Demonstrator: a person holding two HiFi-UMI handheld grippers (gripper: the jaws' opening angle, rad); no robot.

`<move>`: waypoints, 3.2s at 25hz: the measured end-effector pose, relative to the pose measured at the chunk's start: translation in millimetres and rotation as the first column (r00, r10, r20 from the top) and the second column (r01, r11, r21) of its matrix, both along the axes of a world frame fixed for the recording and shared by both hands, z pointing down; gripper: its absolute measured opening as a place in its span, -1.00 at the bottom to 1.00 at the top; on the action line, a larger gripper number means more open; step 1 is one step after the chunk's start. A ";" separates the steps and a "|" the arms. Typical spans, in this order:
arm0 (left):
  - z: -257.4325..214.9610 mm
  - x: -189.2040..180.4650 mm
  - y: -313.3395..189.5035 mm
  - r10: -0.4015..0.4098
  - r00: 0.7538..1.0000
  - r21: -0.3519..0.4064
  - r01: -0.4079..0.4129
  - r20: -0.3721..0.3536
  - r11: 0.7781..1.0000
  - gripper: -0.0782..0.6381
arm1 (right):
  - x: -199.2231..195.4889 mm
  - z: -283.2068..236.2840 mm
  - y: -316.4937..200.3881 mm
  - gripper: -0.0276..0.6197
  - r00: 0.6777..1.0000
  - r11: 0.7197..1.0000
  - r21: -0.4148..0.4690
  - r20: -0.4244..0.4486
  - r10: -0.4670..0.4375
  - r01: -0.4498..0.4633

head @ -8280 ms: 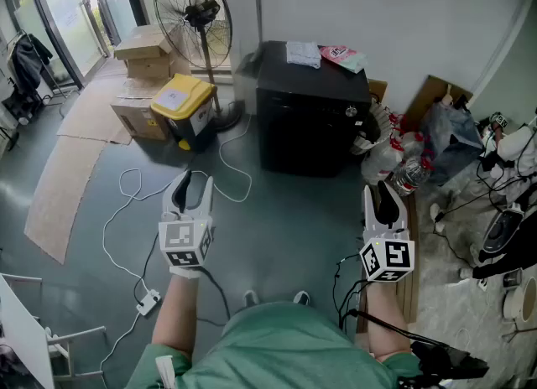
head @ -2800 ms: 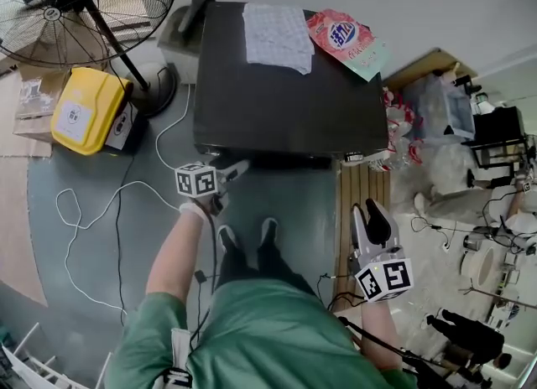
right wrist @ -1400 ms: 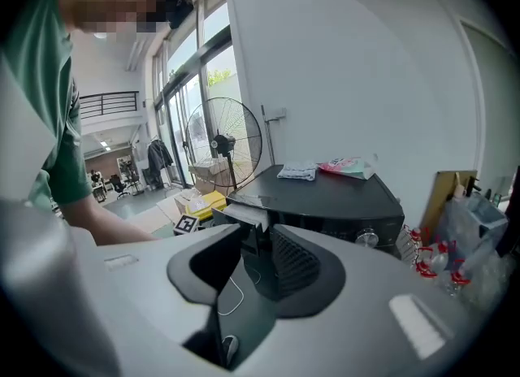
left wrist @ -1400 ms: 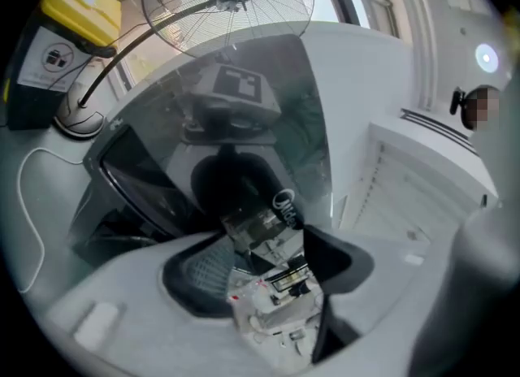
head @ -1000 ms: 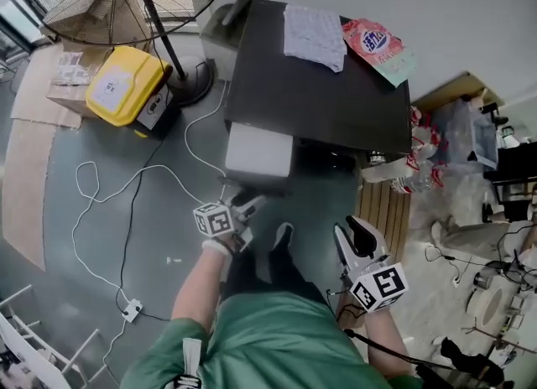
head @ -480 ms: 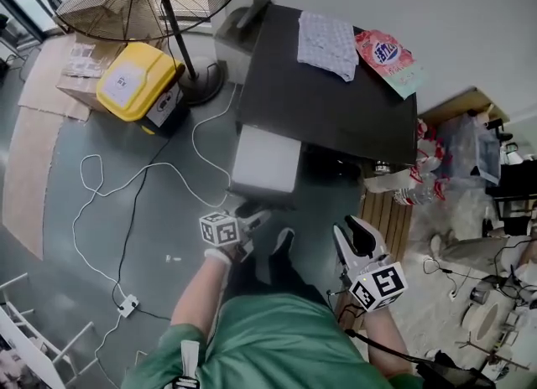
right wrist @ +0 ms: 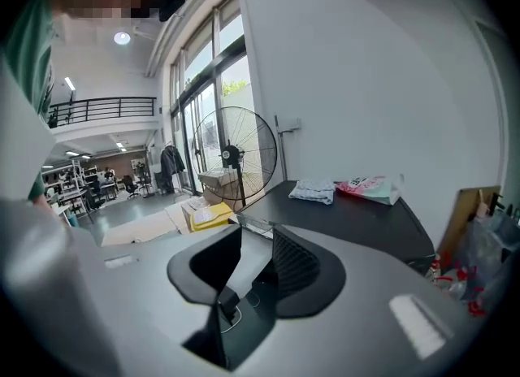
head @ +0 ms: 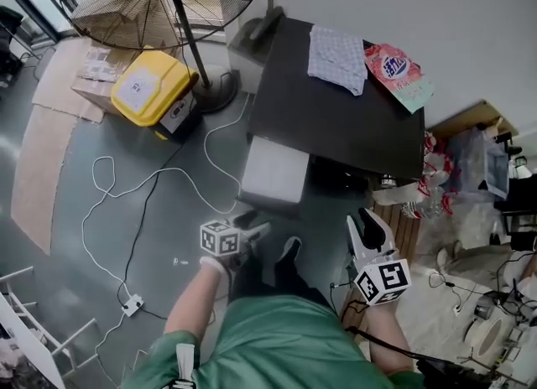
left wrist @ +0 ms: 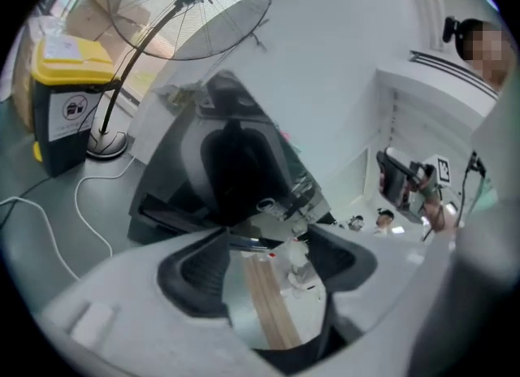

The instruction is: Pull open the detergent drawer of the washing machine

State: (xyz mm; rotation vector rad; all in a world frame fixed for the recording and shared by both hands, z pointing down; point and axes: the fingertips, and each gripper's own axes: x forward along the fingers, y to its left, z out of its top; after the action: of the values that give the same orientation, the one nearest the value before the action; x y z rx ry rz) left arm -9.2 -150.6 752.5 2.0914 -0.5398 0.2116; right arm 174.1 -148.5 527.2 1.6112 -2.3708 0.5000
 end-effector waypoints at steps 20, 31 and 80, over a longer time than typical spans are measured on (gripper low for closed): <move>-231.6 -118.7 -88.2 -0.373 0.924 0.353 0.377 -0.082 0.856 -0.08 | 3.2 -75.1 -51.8 -0.55 1.000 0.988 0.154 -0.015 0.011 -0.008; -321.5 -120.2 -120.4 -0.553 0.832 0.575 0.433 0.042 0.694 -0.28 | 6.7 -124.6 -66.5 -0.55 0.999 0.963 0.267 -0.009 0.039 -0.035; -402.5 -100.9 -149.3 -0.699 0.697 0.847 0.266 0.161 0.461 -0.21 | 33.4 -179.8 -89.9 -0.55 0.993 0.895 0.432 0.031 0.114 -0.116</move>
State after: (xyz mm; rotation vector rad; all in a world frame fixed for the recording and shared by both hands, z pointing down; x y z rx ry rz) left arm -110.1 -299.9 350.0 2.5593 -1.8587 0.1727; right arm 207.5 -238.3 347.4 1.9372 -2.5273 -0.0174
